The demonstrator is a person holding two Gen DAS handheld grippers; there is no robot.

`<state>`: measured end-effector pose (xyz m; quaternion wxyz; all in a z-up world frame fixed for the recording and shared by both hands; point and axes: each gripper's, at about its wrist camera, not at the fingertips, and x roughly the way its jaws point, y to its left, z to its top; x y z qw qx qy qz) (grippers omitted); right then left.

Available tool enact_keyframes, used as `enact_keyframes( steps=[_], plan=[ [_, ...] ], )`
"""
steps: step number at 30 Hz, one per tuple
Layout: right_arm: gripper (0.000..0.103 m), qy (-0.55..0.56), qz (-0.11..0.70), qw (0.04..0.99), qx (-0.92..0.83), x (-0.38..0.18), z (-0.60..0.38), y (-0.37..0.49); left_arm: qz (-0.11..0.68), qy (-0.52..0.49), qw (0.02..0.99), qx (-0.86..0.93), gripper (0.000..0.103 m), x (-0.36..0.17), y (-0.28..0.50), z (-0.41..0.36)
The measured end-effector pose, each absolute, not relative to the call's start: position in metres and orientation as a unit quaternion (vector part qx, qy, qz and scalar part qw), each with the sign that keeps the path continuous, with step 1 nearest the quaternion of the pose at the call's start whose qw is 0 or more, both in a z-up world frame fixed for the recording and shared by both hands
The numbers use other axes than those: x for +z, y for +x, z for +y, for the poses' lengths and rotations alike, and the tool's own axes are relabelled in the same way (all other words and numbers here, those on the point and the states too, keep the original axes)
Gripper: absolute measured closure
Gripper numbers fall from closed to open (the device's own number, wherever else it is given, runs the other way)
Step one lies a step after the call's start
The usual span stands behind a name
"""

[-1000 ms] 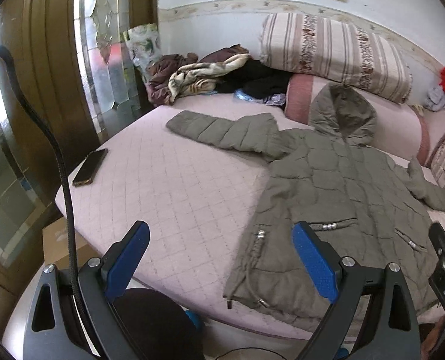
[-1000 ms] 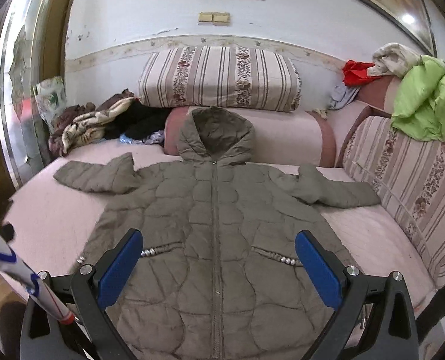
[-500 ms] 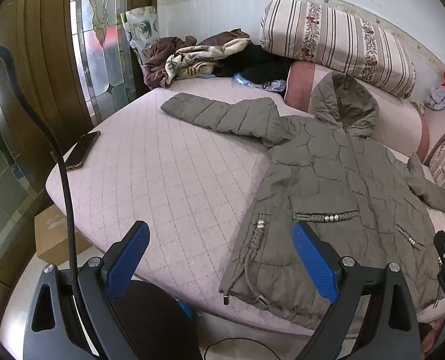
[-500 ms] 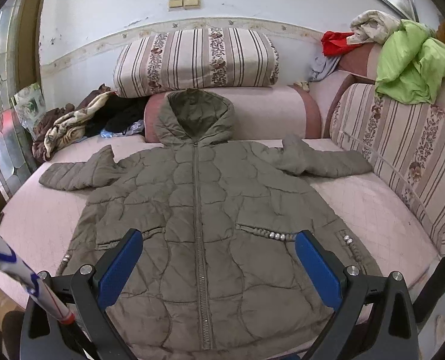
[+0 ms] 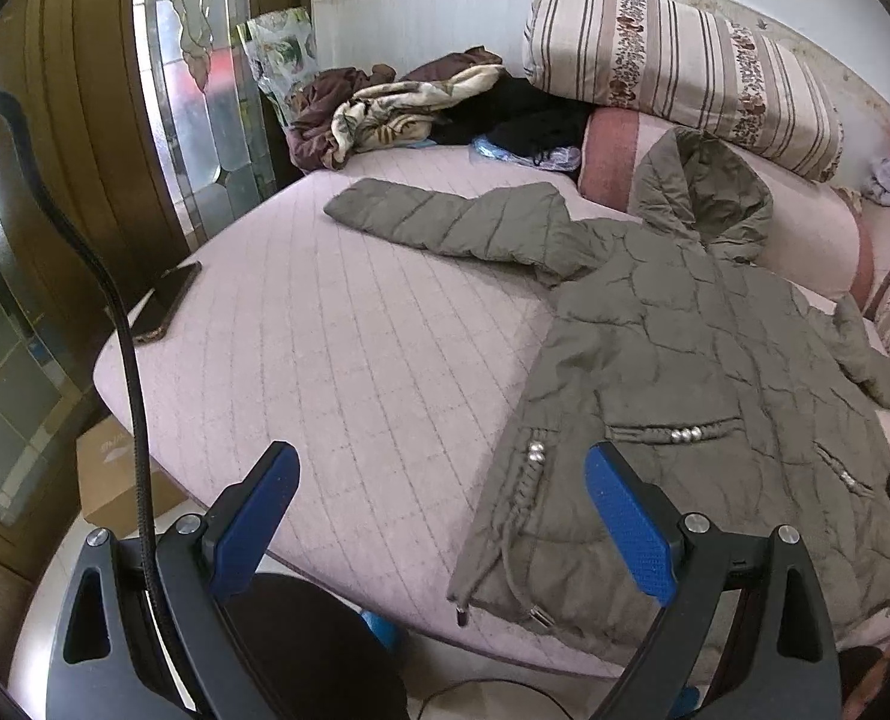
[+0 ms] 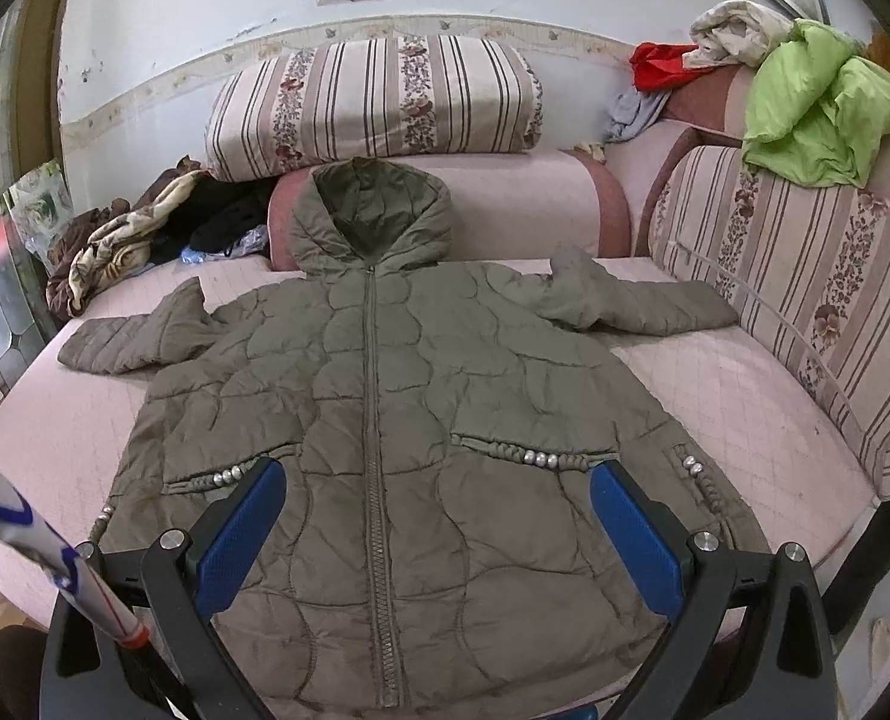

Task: Fold large clothes
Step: 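Move the left gripper to the sleeve cuff and grasp it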

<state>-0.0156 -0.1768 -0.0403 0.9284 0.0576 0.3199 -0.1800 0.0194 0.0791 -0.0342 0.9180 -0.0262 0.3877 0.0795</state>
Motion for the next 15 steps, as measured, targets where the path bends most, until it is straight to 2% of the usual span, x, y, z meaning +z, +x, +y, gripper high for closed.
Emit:
enact_keyframes(
  steps=[8, 15],
  plan=[
    [0.000, 0.048, 0.330, 0.926, -0.176, -0.048, -0.184, 0.003, 0.424, -0.023, 0.902, 0.078, 0.007, -0.053, 0.049, 0.089],
    [0.000, 0.023, 0.331, 0.928, -0.173, -0.050, -0.187, 0.027, 0.421, -0.017, 0.898, 0.127, 0.007, -0.061, 0.088, 0.108]
  ],
)
